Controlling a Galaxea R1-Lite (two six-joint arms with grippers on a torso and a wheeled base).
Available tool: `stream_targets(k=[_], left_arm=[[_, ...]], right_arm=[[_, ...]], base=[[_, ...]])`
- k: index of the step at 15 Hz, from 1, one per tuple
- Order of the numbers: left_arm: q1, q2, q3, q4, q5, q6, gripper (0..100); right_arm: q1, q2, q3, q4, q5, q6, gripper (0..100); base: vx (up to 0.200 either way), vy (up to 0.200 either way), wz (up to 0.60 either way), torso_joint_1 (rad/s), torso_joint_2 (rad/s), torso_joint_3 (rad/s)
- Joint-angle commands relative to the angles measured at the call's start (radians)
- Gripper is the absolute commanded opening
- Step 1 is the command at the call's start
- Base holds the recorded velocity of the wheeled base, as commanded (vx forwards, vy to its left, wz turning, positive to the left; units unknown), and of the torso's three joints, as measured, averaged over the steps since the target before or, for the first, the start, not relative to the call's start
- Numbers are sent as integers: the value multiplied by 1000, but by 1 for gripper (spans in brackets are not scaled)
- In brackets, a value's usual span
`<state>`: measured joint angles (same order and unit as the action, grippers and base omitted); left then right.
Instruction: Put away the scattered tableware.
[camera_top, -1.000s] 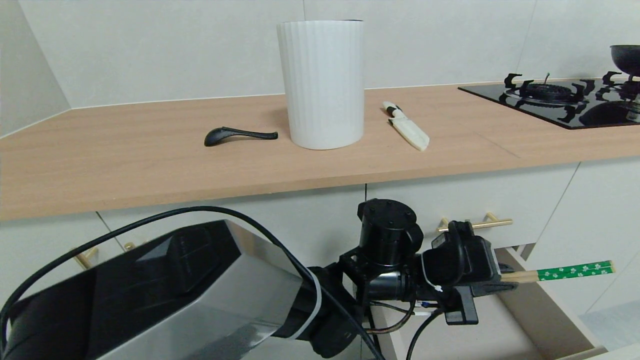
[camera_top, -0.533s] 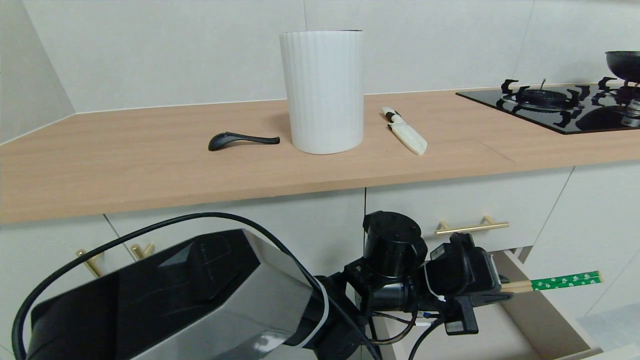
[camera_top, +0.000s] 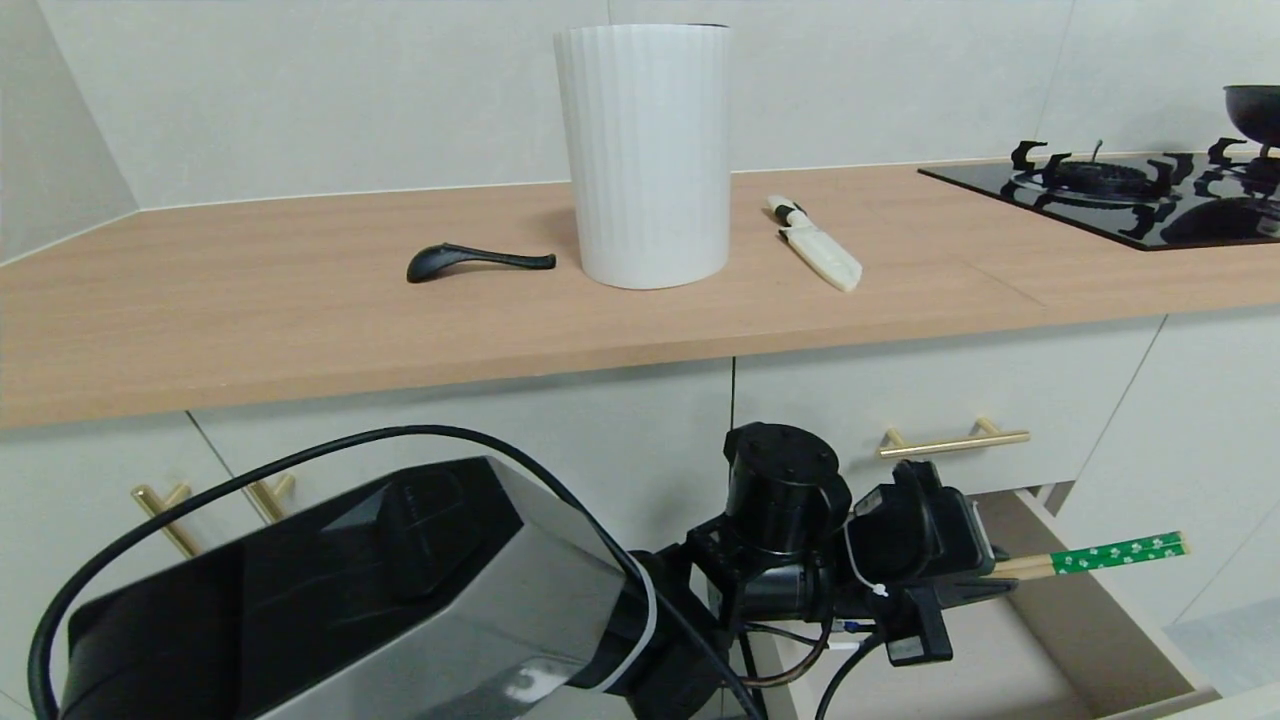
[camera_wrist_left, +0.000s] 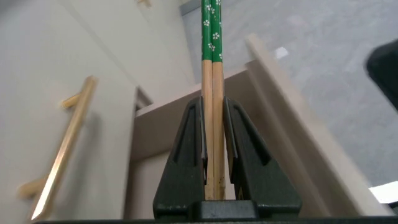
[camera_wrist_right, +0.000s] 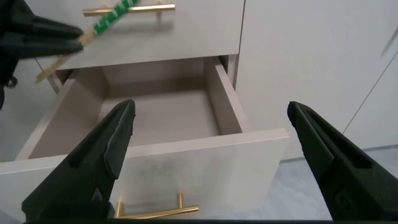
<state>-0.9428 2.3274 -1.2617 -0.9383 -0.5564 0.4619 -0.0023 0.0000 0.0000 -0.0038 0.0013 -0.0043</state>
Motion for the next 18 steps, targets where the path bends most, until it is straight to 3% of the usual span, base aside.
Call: stream_targets(k=[1,4,6,7,11,12,14,18], left_arm=[[-1,1,-4,1,1,-5,0],[1,7,-7,1,1,-6,0],[6,7,-8,4,1,-65,0],[6,7,-15,26,9,-72,0],[4,1,-77,204,29,-58,0],[6,4,-93,230,29,-39,0],[7,16,-113,245,26,-39,0],[18,29,-174,374,26,-32,0]], right_arm=[[1,2,0,-1,0,0,100],[1,2,0,-1,0,0,100],[1,2,0,-1,0,0,100],[1,2,0,-1,0,0,100],[1,2,0,-1,0,0,100],[1,2,0,-1,0,0,100],[1,2,0,-1,0,1,100],[1,2,0,-1,0,1,100]], base=[[0,0,0,0,0,0],[0,0,0,0,0,0],[0,0,0,0,0,0],[0,0,0,0,0,0],[0,0,0,0,0,0],[0,0,0,0,0,0],[0,0,0,0,0,0],[0,0,0,0,0,0]])
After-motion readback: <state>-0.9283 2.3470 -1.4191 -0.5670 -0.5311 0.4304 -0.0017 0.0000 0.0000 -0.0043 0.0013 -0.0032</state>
